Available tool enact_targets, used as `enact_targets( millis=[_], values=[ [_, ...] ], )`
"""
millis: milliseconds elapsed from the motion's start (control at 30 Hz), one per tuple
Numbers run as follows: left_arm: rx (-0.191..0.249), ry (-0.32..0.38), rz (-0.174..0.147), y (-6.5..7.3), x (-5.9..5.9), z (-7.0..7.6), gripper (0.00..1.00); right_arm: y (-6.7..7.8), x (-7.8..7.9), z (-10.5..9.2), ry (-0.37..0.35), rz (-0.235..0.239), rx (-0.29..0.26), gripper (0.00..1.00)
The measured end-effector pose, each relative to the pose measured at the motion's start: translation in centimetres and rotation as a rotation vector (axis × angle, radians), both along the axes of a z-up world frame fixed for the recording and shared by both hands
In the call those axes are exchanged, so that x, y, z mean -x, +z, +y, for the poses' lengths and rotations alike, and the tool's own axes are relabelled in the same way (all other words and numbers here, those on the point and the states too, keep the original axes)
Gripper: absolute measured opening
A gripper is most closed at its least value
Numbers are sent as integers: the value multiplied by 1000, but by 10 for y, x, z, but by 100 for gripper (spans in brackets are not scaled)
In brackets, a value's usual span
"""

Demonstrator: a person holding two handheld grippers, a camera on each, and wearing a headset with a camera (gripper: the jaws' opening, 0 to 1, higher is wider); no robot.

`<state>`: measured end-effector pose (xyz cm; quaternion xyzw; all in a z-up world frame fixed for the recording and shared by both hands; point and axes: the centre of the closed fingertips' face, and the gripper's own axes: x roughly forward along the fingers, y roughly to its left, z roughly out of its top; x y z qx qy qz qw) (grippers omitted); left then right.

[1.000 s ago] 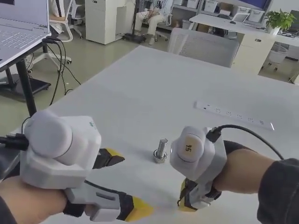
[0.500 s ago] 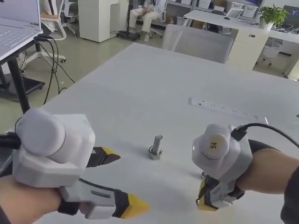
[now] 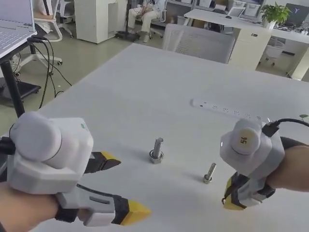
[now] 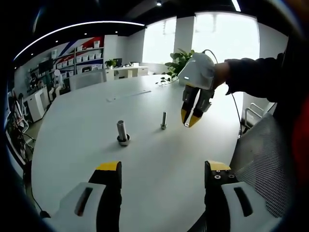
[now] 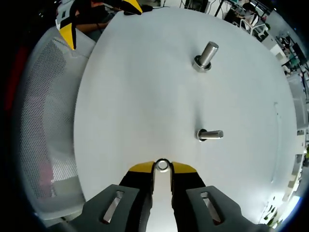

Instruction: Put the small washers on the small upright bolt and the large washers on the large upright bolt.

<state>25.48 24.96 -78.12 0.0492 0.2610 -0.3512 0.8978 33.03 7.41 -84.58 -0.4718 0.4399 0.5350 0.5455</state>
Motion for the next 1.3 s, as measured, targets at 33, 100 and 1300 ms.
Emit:
enact_targets(
  millis=[33,100,1300],
  values=[
    [0,0,1,0,0,0,69,2,-2,-3,-4,-4,3,14],
    [0,0,2,0,0,0,69,5,-5,-7,-8,-9,7,14],
    [-7,0,21,-4,3,0,69,54,-45,38,100,-109,-26,14]
  ],
)
